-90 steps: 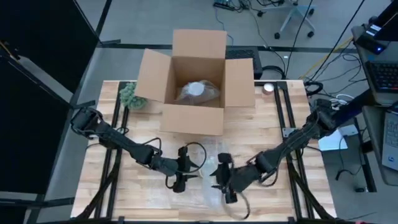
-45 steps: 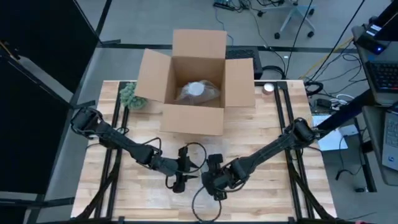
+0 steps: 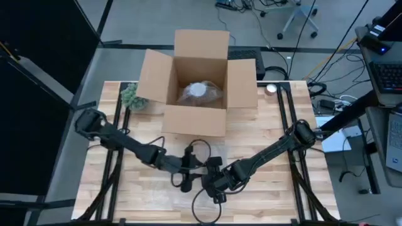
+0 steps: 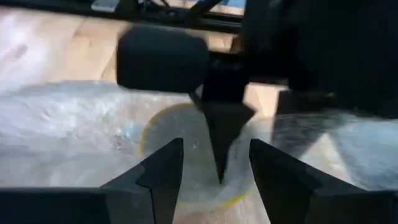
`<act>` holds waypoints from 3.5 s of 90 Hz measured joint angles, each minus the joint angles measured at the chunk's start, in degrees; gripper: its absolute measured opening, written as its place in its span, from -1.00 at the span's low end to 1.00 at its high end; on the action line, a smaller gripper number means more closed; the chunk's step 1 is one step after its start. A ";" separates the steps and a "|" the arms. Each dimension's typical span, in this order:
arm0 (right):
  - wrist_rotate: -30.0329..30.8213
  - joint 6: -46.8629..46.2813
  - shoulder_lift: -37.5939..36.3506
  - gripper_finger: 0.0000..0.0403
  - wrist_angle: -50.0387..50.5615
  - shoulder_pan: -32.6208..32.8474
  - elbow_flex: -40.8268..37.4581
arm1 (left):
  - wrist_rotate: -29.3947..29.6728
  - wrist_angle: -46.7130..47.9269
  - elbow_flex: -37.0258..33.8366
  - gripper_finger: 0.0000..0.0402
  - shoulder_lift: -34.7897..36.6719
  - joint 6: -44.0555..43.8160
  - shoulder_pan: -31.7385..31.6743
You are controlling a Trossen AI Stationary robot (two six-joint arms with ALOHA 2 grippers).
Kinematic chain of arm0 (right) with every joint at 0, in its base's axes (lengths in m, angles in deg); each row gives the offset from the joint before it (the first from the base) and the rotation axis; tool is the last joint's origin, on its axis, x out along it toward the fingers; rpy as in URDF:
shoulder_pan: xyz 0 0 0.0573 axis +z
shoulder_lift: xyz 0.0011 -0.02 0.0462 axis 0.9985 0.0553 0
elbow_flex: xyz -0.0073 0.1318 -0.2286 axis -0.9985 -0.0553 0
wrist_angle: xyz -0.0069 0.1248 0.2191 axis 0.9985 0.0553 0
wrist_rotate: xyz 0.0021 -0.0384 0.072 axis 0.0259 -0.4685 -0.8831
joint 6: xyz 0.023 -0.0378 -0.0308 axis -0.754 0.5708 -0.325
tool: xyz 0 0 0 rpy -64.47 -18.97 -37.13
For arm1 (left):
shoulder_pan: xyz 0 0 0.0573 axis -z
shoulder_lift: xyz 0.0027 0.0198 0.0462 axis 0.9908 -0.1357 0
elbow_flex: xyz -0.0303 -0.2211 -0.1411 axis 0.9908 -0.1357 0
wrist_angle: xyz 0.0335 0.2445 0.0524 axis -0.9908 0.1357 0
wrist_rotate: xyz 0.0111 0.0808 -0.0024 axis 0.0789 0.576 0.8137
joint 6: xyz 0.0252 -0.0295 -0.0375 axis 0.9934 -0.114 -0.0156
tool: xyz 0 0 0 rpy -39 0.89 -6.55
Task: Wrap mug
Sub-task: Wrap the yellow patterned mug with bubble wrap
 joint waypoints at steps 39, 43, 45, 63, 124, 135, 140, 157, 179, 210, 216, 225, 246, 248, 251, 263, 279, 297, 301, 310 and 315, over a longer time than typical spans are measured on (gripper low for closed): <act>-0.03 1.04 -3.02 -0.10 12.38 0.05 6.74 | 0.46 -1.21 0.16 -0.14 -3.79 -0.79 -0.07; 0.02 0.98 -3.34 -0.10 14.39 0.06 8.35 | 0.42 -1.85 0.11 -0.14 -3.87 -0.81 -0.09; 0.02 0.89 -3.54 -0.10 15.18 0.15 9.08 | 0.42 -1.93 0.10 -0.14 -3.88 -0.87 -0.09; 0.04 0.91 -4.03 -0.10 14.75 1.54 12.69 | 0.37 -1.92 0.06 -0.14 -3.91 -1.08 -0.09; 3.13 -1.03 7.23 -0.10 6.56 0.76 5.56 | -0.36 -1.43 -0.23 -0.14 -1.25 0.32 0.30; 2.45 -0.29 7.26 -0.10 7.90 0.75 6.42 | 0.15 -2.72 -0.10 -0.14 -3.37 -0.14 -0.46; 2.40 -0.26 6.98 -0.10 9.93 0.66 8.09 | 1.14 -3.41 0.08 -0.14 -4.41 -0.91 -0.51; 2.25 -0.22 5.26 -0.10 17.16 1.07 13.08 | 1.11 -3.61 0.16 -0.14 -5.28 -1.11 -0.66; 2.49 -1.30 4.37 -0.10 29.13 2.01 22.23 | 1.07 -3.44 0.12 -0.14 -5.37 -1.17 -0.66; 2.76 -3.34 4.46 -0.10 27.66 4.98 25.68 | 1.01 -4.29 -0.01 -0.14 -5.47 -1.24 -0.66; 2.84 -3.28 4.46 -0.10 25.17 5.37 25.08 | 0.98 -4.35 -0.01 -0.14 -5.47 -1.27 -0.68; 2.94 -3.26 4.46 -0.10 22.17 5.51 23.63 | 0.96 -4.39 -0.01 -0.14 -5.47 -1.27 -0.68; 2.95 -5.18 4.55 -0.10 20.62 4.94 16.05 | 0.72 -4.44 -0.01 -0.14 -5.50 -1.28 -0.68; 2.97 -5.18 4.56 -0.10 20.81 4.76 15.46 | 0.72 -4.44 -0.01 -0.14 -5.50 -1.28 -0.68; 3.22 -5.17 4.57 -0.10 20.94 4.43 14.83 | 0.70 -4.48 -0.01 -0.14 -5.54 -1.26 -0.68; 4.23 -5.16 4.51 -0.10 21.67 3.04 14.03 | 0.68 -4.48 -0.03 -0.14 -5.54 -1.26 -0.68; 4.46 -3.82 4.39 -0.10 22.42 2.38 15.54 | 0.66 -4.48 -0.03 -0.14 -5.54 -1.26 -0.68; 1.81 -4.06 5.34 -0.10 19.37 1.38 11.76 | 0.64 -4.53 -0.03 -0.14 -5.54 -1.28 -0.68; 1.29 -4.94 5.53 -0.10 17.39 1.14 10.18 | 0.63 -4.53 -0.03 -0.14 -5.54 -1.28 -0.64; 1.58 -6.28 5.51 -0.10 12.59 1.14 6.58 | 0.61 -4.71 -0.03 -0.14 -5.54 -1.26 -0.54; 1.69 -6.29 5.41 -0.10 9.45 1.09 4.82 | 0.58 -4.91 -0.03 -0.14 -5.54 -1.31 -0.55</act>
